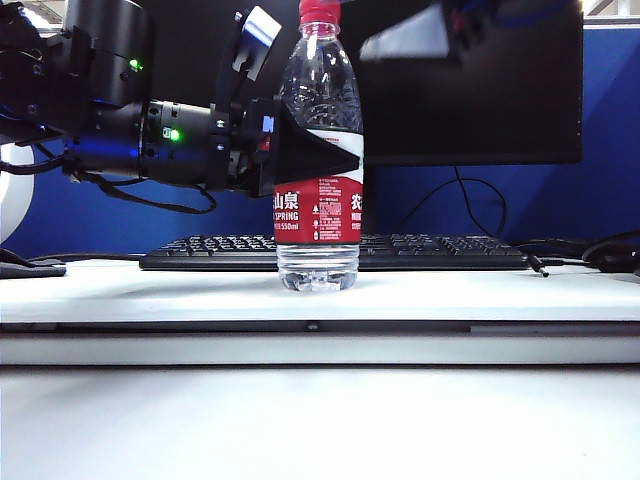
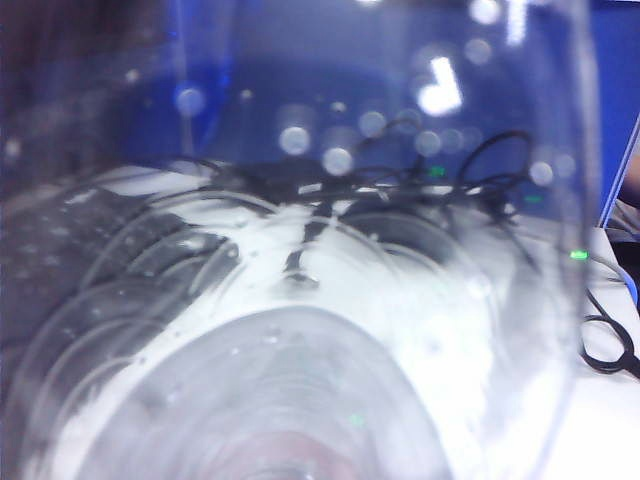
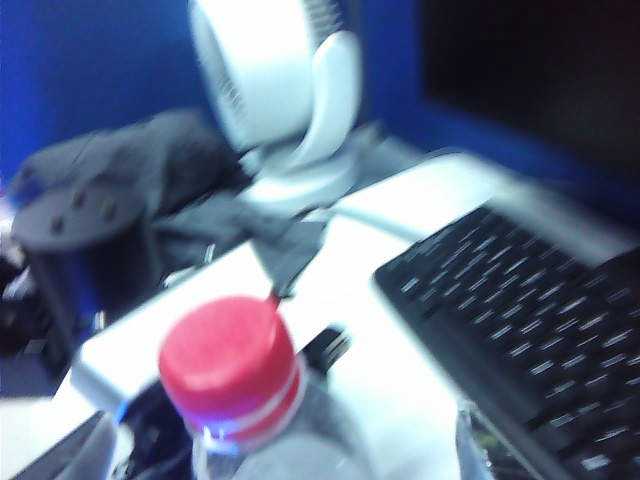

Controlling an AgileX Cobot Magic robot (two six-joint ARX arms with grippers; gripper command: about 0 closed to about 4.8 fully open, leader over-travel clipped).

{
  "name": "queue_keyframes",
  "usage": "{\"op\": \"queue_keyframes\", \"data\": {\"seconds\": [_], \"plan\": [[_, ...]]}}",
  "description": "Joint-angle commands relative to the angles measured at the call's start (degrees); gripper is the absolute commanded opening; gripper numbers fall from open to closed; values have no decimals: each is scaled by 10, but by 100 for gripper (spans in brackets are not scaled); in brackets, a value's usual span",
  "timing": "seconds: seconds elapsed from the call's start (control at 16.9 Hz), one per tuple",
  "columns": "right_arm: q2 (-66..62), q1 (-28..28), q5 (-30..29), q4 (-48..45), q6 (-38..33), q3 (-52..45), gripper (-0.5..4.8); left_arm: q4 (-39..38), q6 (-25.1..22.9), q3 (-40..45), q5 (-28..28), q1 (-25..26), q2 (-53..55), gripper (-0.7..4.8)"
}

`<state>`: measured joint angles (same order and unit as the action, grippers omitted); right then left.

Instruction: Unscrew the cap from the plastic bottle on the table.

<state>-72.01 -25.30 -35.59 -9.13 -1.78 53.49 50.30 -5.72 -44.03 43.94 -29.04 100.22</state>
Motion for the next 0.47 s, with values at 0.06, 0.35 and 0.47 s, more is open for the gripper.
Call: {"op": "queue_keyframes", "data": {"seconds": [0.06,0.35,0.47], "plan": [[32,-10,65,-10,-17,2,464,-20,1,2,-4,1,2,237],[59,-128,362,-17,-23,2,463,-20,1,2,-4,1,2,237],[57,-227,593,-42,-23,2,463,-20,1,2,-4,1,2,237]]}}
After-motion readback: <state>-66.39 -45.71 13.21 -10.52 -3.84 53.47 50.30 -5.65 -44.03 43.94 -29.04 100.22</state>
